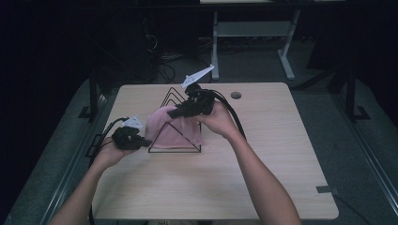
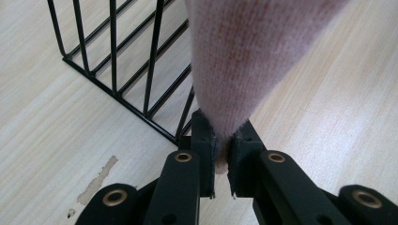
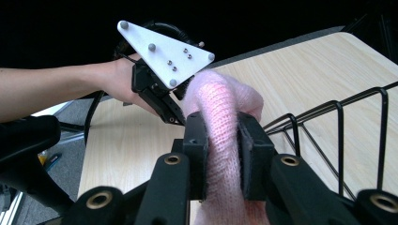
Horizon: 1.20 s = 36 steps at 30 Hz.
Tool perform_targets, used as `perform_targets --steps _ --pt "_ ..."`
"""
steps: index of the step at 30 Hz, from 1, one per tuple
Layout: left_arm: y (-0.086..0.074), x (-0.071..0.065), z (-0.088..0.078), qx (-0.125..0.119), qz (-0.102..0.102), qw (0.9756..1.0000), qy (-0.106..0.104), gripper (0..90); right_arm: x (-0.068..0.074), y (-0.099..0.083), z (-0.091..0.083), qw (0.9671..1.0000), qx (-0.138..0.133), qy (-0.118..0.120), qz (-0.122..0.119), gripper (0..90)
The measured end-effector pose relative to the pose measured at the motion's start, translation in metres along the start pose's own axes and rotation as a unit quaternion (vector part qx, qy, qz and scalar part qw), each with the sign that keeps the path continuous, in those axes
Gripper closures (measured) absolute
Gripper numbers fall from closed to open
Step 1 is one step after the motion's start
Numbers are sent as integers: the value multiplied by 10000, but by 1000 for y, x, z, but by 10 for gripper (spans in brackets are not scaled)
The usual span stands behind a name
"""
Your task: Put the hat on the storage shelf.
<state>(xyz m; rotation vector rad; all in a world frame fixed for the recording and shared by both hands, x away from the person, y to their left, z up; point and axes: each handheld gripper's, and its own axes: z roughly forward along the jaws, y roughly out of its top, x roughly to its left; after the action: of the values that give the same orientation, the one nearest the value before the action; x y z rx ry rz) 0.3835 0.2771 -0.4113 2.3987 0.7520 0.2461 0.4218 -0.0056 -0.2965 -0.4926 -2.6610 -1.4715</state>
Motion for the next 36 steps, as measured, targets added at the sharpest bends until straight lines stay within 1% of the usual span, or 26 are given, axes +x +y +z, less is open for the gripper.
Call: perform_targets --steps 1,3,4,7,10,11,14,20,21,22,23,25,28,29,33,34,36 --pt "0 1 1 10 29 10000 13 823 0 0 1 10000 -2 34 35 751" --pt "-2 1 2 16 -27 10000 6 823 0 -1 3 10000 48 54 30 751" --pt "-2 2 3 46 -7 10000 12 823 1 -1 4 9999 65 67 56 751" --pt "-2 2 4 112 41 9999 35 824 0 -1 7 9999 87 58 -13 751" --pt "-3 2 6 187 38 9998 53 824 0 -1 9 9999 127 101 7 751" --pt "-3 2 7 217 43 9997 51 824 0 -2 10 9998 149 93 -17 750" --pt "-4 2 8 256 48 9996 81 824 -1 -3 12 9998 180 83 26 747" --pt "-6 3 12 378 143 9991 104 825 -2 -7 15 9997 243 74 46 736" --pt "-7 3 12 382 137 9991 96 825 -2 -8 15 9997 236 84 80 733" --pt "-8 3 12 352 156 9992 103 825 -2 -8 16 9997 230 73 63 730" --pt "-9 4 13 357 120 9992 106 825 -2 -9 16 9997 218 86 97 727" --pt "-11 3 13 394 76 9992 82 826 -3 -10 17 9997 230 88 61 721" --pt "-14 4 13 374 53 9993 79 826 -4 -11 19 9996 236 97 82 716" --pt "-14 4 12 340 15 9994 54 825 -4 -11 19 9996 232 120 106 711" --pt "-15 4 12 314 -2 9995 73 824 -5 -12 19 9997 191 135 112 697" --pt "-15 4 11 303 21 9995 97 822 -5 -13 18 9997 172 125 102 688" --pt "-15 4 11 279 5 9996 110 816 -5 -13 17 9998 123 125 89 665"
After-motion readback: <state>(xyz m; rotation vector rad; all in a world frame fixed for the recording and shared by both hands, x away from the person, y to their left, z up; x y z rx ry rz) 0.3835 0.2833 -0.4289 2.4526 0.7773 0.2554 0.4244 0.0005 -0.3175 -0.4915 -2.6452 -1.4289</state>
